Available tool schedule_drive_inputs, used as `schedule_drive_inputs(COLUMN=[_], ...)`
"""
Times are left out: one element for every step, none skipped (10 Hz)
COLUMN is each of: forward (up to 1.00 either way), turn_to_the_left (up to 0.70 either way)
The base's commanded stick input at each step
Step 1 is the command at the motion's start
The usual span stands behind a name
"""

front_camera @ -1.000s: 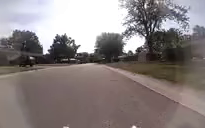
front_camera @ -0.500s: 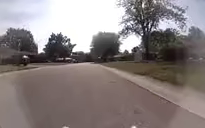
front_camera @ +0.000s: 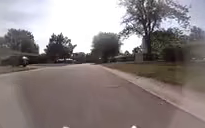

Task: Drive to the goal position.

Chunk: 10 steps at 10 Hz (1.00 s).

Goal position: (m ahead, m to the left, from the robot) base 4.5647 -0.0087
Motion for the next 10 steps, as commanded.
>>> schedule_drive_inputs(forward=[0.69,0.69,0.69,0.69,0.69,0.69,0.69,0.69,0.69,0.69], turn_to_the_left=[0.03,0.03,0.03,0.03,0.03,0.03,0.03,0.03,0.03,0.03])
